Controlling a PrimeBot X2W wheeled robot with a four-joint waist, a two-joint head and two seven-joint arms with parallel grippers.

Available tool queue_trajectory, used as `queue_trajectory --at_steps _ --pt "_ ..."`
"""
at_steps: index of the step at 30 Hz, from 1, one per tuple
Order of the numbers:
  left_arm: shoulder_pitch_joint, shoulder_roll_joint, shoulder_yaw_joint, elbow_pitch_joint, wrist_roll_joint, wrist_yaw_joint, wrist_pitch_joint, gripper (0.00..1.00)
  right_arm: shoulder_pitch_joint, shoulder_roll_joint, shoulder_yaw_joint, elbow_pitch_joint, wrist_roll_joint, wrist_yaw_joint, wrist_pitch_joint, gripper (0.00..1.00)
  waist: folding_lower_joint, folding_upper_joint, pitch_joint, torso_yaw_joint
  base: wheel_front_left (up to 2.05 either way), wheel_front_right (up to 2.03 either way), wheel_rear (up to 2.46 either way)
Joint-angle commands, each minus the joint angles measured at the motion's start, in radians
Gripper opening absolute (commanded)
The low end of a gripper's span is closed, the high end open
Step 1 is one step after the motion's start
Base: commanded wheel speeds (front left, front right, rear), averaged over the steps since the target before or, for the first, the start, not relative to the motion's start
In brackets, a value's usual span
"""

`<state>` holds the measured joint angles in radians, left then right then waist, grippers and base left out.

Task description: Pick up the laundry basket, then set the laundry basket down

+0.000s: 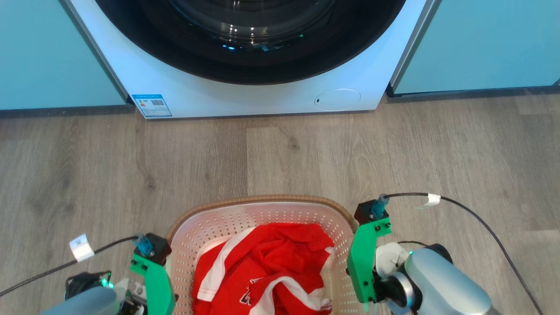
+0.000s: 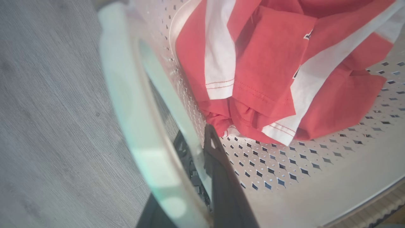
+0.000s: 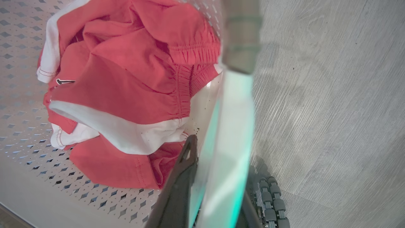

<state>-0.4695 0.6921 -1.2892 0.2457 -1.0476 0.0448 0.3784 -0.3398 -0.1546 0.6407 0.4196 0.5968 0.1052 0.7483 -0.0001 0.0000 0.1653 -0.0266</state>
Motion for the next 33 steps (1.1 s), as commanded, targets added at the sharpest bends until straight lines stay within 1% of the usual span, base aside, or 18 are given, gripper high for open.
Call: queue_trajectory --at_steps 1,14,33 --pt "-0.027 0.022 0.010 -0.045 0.021 -0.017 -0.004 0.00 -0.013 0.048 0.026 -0.072 -0.005 0.026 0.006 0.00 0.0001 0.0000 0.000 0.000 0.00 0.00 0.00" --pt "-0.038 0.018 0.012 -0.032 0.026 -0.014 -0.011 0.00 0.027 0.060 -0.008 -0.138 -0.047 0.026 0.053 0.00 0.0001 0.0000 -0.007 -0.002 0.00 0.00 0.00" --pt "-0.038 0.022 0.015 -0.039 0.023 -0.004 -0.013 0.00 0.044 0.059 -0.022 -0.162 -0.061 0.026 0.070 0.00 0.0001 0.0000 -0.008 -0.003 0.00 0.00 0.00"
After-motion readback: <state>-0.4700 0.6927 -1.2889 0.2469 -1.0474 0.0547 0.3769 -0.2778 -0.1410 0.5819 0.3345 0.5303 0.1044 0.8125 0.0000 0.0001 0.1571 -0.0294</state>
